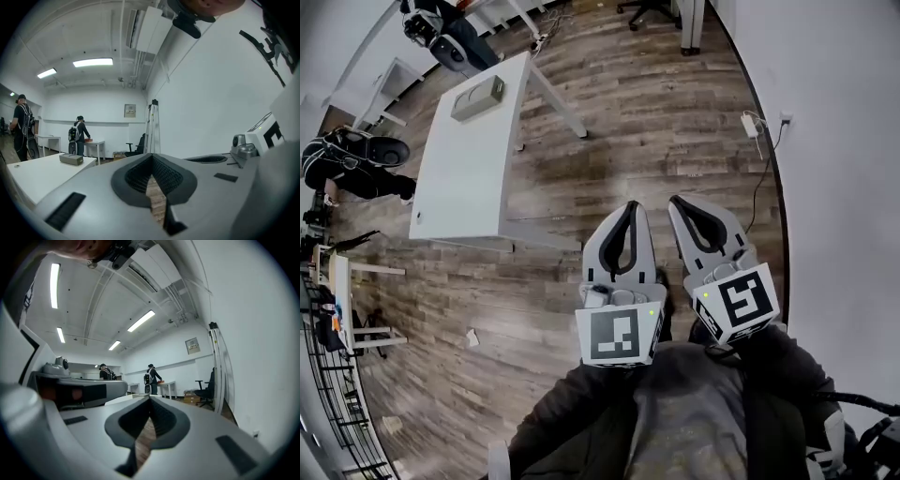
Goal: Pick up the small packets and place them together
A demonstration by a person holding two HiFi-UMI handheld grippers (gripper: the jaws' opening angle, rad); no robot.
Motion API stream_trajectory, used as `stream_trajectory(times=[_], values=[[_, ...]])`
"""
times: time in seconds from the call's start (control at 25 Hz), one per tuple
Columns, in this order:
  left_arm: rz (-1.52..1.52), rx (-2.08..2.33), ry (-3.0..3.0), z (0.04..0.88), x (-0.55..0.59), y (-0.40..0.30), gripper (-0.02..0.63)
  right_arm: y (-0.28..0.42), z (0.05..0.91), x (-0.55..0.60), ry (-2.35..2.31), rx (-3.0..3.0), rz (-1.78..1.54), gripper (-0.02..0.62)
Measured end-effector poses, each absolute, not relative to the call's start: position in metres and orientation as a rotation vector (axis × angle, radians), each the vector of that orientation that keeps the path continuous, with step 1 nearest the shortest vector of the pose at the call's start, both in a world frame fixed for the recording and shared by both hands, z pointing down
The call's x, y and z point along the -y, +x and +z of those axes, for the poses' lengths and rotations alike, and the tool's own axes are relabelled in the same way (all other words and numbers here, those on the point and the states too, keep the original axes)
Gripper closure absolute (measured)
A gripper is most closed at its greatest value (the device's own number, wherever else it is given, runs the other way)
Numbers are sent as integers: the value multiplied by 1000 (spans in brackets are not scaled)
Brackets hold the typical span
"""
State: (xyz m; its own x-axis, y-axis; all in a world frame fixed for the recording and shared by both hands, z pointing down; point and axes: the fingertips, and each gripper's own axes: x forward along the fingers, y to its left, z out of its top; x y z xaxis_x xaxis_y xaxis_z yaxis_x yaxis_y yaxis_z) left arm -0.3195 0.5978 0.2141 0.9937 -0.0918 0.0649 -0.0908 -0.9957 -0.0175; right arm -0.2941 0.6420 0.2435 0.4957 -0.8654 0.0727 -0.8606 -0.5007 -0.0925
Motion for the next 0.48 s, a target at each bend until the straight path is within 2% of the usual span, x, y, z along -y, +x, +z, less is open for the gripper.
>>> stream_trajectory(times=[0.48], values=[[-69, -103, -3146, 219, -483, -251, 603, -232, 238, -525, -2667, -1599, -140, 590]])
